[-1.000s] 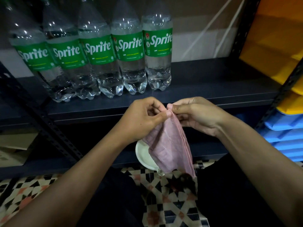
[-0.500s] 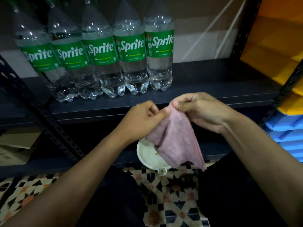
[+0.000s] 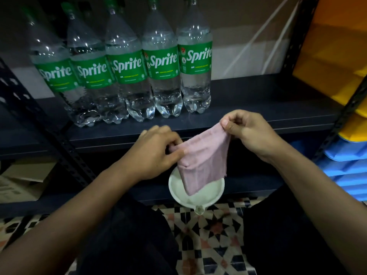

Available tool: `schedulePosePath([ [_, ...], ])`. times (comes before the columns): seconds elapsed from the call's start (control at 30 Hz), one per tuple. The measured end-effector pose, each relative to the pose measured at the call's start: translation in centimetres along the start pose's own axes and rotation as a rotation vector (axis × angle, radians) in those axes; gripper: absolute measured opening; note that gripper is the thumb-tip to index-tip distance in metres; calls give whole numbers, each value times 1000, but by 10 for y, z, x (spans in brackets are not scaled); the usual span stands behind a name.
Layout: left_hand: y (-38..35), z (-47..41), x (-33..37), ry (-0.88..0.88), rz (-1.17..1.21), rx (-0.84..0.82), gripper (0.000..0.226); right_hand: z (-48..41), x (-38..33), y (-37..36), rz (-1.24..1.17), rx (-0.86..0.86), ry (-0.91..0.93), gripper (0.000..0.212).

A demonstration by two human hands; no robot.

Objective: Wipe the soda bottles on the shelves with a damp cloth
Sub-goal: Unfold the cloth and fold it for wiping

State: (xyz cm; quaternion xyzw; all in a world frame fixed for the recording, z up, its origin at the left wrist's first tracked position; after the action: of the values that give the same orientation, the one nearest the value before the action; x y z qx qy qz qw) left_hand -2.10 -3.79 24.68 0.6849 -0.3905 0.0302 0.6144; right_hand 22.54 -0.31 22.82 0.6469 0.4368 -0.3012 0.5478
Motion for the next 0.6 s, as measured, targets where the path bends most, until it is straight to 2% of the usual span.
schedulePosePath([
  [0.1, 21, -3, 22, -74, 222, 140, 15, 4, -9, 1, -67, 87, 50, 14],
  [0.13, 30, -4, 29, -94, 222, 155, 16, 4, -13, 3, -106, 131, 75, 14],
  [0.17, 39, -7, 34, -96, 140, 120, 18, 3, -18, 5, -133, 168, 100, 15],
  [0.2, 45, -11, 37, -53, -35, 16, 19, 2, -21, 5, -126, 178, 113, 16],
  [0.27, 52, -12, 36, 115, -350, -207, 17, 2, -17, -2, -45, 119, 79, 18],
  [0.3, 57, -12, 37, 162, -375, -225, 16, 3, -15, -4, -13, 97, 64, 18],
  [0.4, 71, -7, 40, 142, -174, -85, 21, 5, -20, -1, -36, 119, 96, 18],
  [0.5, 70, -4, 43, 94, -138, -36, 28, 3, -27, 3, -44, 134, 145, 17],
  [0.6, 69, -4, 41, 35, -46, 157, 25, 3, -30, 7, -77, 195, 153, 16],
])
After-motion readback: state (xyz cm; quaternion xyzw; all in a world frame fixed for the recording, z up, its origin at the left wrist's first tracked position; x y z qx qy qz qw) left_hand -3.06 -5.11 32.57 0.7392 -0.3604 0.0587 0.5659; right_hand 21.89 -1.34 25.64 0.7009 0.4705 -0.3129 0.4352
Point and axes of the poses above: each hand's wrist, its own z-axis away from the middle knuckle, its own y-axis out of the back of the hand, x = y × z, the point moved 4 cm from there along -z, towards the middle knuckle, and after that the axes turned 13 degrees about z, right-handed, at the moved point
